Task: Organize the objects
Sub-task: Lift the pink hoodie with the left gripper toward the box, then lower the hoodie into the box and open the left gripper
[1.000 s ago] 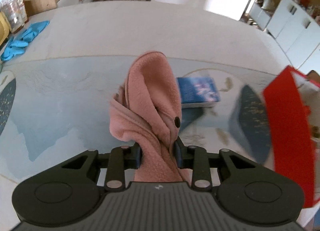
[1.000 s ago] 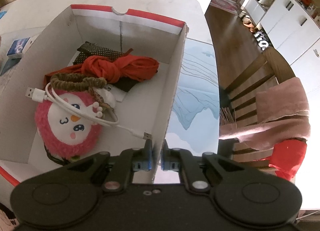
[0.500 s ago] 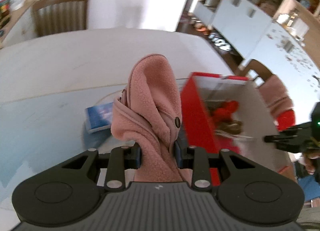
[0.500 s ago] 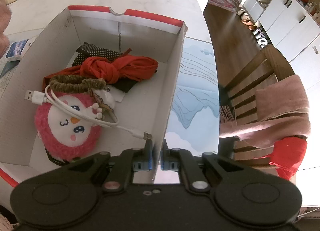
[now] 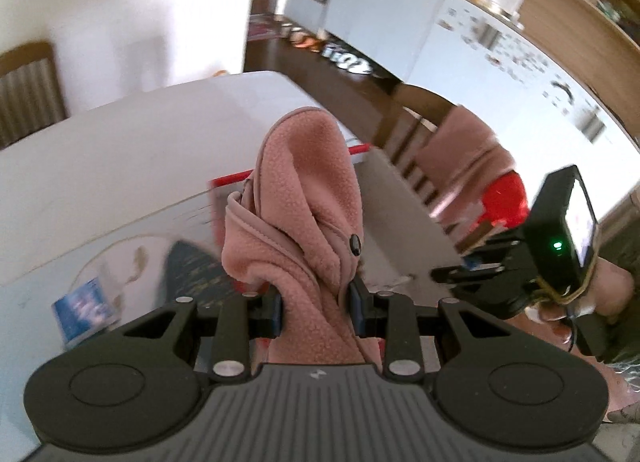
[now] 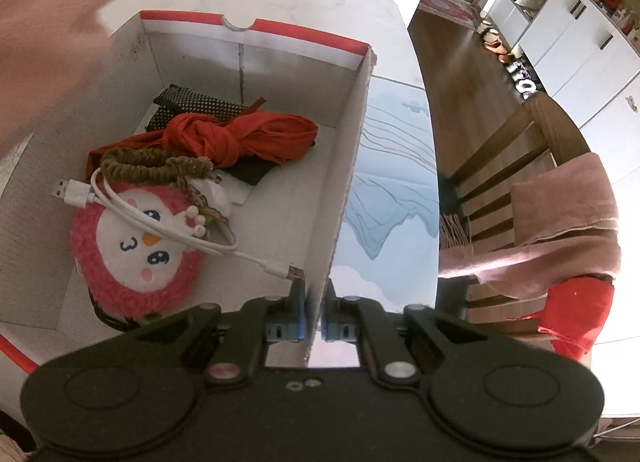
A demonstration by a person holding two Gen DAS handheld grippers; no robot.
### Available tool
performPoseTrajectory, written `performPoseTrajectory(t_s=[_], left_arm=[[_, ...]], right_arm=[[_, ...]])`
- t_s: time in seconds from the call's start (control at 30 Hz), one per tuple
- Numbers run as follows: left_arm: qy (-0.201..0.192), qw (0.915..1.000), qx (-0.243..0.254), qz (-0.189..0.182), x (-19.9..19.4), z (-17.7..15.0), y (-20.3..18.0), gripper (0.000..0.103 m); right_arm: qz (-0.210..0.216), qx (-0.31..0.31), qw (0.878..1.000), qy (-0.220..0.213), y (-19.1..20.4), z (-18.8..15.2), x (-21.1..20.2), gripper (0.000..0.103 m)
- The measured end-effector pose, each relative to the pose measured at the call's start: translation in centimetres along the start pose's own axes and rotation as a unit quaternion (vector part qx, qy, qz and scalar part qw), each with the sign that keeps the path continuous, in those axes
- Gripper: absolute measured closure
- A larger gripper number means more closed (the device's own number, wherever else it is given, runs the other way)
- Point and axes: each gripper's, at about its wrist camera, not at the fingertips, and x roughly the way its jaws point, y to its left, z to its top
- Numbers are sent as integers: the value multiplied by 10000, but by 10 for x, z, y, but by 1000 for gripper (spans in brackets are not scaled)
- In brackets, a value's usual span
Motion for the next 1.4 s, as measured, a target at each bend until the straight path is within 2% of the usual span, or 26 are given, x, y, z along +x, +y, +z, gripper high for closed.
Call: performPoseTrajectory(t_s=[0.17, 0.23, 0.33, 0.67, 0.9, 0.97, 1.03, 1.13, 1.23, 1.4], left_arm=[[112, 9994, 314, -130, 29, 12, -28, 73], [173, 9992, 348, -134, 42, 15, -35, 73], [313, 9984, 332, -334, 60, 16, -43, 73], [754, 9942, 669, -374, 112, 12, -68, 73], [885, 9945, 534, -192, 127, 4, -63, 73], [895, 9944, 520, -222, 127, 3, -62, 69], [901, 9945, 490, -209, 127, 0, -61, 48], [848, 9954, 384, -226, 125, -4, -56, 40], [772, 9961, 272, -323, 119, -5, -50, 34], [556, 9975, 273, -345, 100, -6, -46, 33]], right_arm=[[-6, -11, 10000, -16, 0, -1, 0, 98], [8, 3, 10000, -18, -1, -1, -1, 98], [21, -6, 10000, -24, -1, -1, -1, 98], [40, -32, 10000, -31, -1, -1, -2, 98], [60, -31, 10000, -43, -1, -2, -1, 98], [66, -29, 10000, -45, -1, -2, -2, 98], [65, -41, 10000, -42, -1, -2, -2, 98], [78, -39, 10000, -43, -2, -2, -1, 98], [77, -42, 10000, -44, -2, -2, -1, 98], [85, -48, 9999, -43, -2, -3, -1, 98]])
